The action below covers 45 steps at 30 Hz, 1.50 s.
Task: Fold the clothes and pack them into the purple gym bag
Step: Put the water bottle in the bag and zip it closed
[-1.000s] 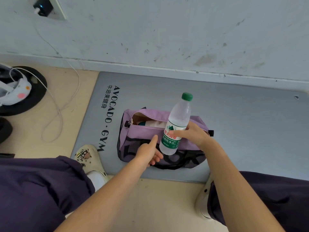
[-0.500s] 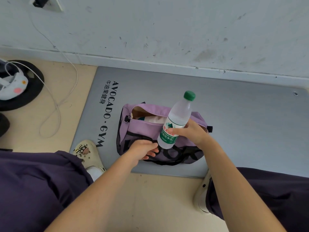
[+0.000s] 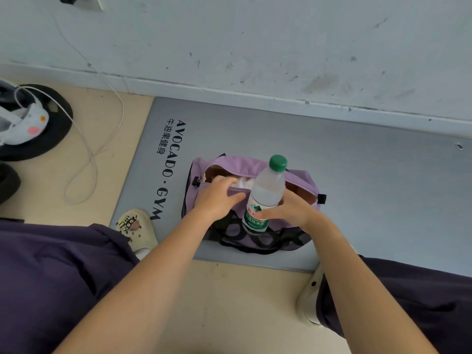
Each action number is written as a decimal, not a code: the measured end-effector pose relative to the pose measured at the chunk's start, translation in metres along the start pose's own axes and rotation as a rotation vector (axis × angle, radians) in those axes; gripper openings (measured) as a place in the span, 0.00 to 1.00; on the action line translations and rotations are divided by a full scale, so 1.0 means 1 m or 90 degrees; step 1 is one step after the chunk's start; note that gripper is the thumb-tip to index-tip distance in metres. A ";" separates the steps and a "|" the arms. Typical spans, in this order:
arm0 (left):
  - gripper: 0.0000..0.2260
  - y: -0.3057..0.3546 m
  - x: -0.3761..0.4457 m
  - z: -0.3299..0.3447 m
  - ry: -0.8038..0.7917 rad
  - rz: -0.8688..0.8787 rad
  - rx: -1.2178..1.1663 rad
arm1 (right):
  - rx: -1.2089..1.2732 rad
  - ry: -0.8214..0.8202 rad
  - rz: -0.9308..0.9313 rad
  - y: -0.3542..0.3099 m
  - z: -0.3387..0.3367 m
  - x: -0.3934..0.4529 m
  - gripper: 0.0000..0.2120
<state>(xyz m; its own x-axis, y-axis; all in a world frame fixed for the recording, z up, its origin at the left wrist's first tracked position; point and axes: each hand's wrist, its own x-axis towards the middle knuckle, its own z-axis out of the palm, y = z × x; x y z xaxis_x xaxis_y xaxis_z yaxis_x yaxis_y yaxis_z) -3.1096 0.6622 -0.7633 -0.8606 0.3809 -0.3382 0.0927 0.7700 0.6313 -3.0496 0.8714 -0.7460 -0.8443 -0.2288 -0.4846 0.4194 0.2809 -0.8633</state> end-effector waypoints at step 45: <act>0.05 -0.084 0.009 -0.010 0.146 -0.307 -0.364 | -0.229 0.187 -0.006 -0.025 0.037 0.025 0.09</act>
<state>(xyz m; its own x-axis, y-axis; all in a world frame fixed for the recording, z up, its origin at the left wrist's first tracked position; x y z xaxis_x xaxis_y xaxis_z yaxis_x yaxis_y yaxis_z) -3.1297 0.5958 -0.8127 -0.8281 -0.0917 -0.5530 -0.5364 0.4160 0.7343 -3.0691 0.8240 -0.7417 -0.9279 0.0270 -0.3718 0.3133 0.5972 -0.7384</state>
